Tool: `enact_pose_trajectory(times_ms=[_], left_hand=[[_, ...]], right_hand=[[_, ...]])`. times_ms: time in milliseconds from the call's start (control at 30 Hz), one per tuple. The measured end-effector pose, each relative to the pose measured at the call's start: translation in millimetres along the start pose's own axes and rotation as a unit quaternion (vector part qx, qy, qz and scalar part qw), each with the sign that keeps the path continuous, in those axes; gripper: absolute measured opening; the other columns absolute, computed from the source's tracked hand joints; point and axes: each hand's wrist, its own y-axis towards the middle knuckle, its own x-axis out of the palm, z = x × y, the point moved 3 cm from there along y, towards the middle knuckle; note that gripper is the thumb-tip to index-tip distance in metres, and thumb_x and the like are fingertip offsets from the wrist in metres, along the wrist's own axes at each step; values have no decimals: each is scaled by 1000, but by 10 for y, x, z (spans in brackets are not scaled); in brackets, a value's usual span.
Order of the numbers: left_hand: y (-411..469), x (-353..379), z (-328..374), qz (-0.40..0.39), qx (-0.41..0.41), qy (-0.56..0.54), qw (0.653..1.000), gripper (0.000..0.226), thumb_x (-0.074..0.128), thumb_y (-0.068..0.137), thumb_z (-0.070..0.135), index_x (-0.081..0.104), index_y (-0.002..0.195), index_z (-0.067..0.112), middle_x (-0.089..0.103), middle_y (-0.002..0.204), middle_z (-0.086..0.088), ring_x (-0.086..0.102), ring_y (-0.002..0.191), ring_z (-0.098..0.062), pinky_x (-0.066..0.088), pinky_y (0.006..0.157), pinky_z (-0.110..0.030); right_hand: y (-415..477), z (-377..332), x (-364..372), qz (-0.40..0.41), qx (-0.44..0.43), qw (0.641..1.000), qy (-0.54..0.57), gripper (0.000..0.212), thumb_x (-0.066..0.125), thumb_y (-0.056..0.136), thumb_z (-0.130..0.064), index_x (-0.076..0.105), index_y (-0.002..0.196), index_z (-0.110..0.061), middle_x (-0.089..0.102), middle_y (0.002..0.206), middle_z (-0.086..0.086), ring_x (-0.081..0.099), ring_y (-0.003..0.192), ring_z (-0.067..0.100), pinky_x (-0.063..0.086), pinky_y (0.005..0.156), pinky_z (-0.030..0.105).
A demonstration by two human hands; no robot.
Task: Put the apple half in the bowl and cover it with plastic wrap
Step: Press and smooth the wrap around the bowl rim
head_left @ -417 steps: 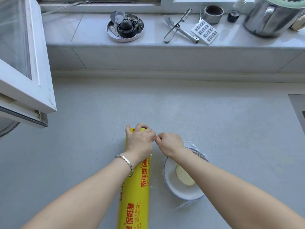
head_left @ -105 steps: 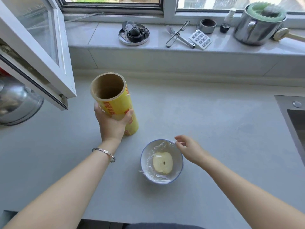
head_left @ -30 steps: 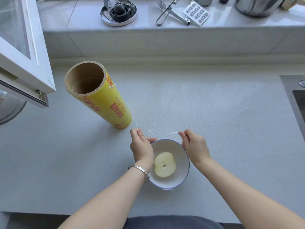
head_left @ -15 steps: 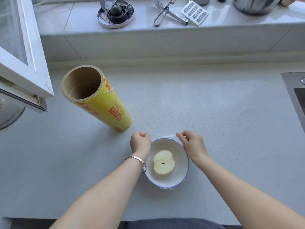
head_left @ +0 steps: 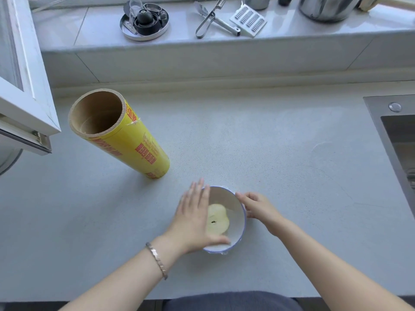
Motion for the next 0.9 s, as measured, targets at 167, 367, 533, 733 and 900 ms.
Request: enact_pose_trajectory(times_ms=[167, 367, 533, 733, 900], left_hand=[[60, 290, 86, -11, -6, 94, 995, 147, 62, 50, 79, -40, 126, 7, -44, 139, -4, -38, 134, -24, -18, 113, -50], [103, 305, 70, 7, -6, 116, 993, 150, 59, 44, 80, -43, 131, 14, -30, 152, -7, -36, 136, -28, -30, 103, -48], [132, 328, 43, 12, -16, 127, 992, 144, 32, 25, 85, -7, 144, 14, 15, 154, -15, 1, 140, -30, -4, 109, -52], [183, 415, 34, 67, 8, 117, 991, 142, 33, 24, 86, 7, 143, 12, 20, 146, -8, 17, 136, -30, 6, 107, -52], [203, 410, 46, 77, 6, 117, 990, 144, 31, 24, 86, 12, 142, 7, 27, 144, -11, 24, 133, -31, 15, 104, -53]], right_hand=[[-73, -46, 13, 36, -49, 998, 33, 21, 56, 88, -24, 54, 69, -16, 56, 67, -3, 52, 64, 11, 43, 67, 21], [-147, -105, 40, 91, -115, 989, 21, 20, 48, 92, -17, 47, 72, -16, 49, 64, 0, 45, 61, 13, 40, 66, 25], [-148, -102, 71, 122, -147, 981, 35, 23, 42, 95, -18, 39, 73, -23, 37, 52, -5, 35, 44, 6, 32, 52, 25], [18, -134, -72, 213, -153, 965, -32, 24, 42, 94, -22, 37, 72, -27, 33, 58, -3, 31, 54, 15, 28, 54, 29], [175, 23, -25, 236, -80, 967, -53, 14, 40, 95, -21, 40, 84, -12, 35, 59, -1, 36, 63, 22, 29, 53, 19]])
